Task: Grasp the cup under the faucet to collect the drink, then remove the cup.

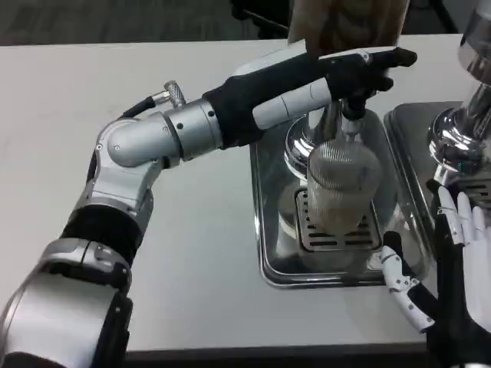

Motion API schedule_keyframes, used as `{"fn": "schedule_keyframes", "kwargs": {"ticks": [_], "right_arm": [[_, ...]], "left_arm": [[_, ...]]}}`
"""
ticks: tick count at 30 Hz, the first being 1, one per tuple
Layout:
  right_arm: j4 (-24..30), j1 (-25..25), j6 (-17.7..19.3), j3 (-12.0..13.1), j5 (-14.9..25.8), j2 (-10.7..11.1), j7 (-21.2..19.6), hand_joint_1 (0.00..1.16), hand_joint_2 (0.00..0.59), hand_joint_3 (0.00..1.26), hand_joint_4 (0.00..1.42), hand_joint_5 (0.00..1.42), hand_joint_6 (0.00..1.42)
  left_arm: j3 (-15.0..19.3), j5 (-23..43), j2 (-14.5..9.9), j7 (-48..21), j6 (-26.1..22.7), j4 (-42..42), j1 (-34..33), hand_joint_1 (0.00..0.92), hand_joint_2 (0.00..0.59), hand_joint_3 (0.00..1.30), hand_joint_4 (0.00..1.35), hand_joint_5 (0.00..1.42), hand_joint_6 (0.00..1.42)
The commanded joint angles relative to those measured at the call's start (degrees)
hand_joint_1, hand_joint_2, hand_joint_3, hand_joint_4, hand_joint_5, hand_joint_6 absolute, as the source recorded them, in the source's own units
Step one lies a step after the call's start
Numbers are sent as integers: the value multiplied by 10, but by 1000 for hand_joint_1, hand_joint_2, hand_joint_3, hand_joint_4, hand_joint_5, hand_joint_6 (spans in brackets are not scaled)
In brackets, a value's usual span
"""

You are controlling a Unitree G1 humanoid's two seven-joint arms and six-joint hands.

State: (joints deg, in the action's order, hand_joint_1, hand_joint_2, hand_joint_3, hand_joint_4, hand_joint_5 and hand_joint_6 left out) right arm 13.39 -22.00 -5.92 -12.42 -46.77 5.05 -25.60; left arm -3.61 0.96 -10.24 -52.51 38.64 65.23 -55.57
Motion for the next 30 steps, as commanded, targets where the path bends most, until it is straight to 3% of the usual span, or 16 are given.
{"fn": "schedule_keyframes", "kwargs": {"ticks": [1, 14, 30], "right_arm": [[10, -3, 8, 2, 6, 3, -1, 300, 454, 86, 11, 0, 1], [16, 0, 16, 9, 21, 7, 3, 302, 454, 89, 12, 0, 11], [8, 8, 44, 29, 79, 10, 17, 315, 447, 86, 12, 0, 31]], "left_arm": [[-30, -44, -9, 10, 14, 15, 7, 0, 27, 117, 0, 62, 9], [-78, -90, -23, 73, 78, 17, 13, 0, 24, 100, 0, 39, 7], [-130, -151, -39, 153, 131, 17, 14, 0, 22, 96, 0, 24, 8]]}}
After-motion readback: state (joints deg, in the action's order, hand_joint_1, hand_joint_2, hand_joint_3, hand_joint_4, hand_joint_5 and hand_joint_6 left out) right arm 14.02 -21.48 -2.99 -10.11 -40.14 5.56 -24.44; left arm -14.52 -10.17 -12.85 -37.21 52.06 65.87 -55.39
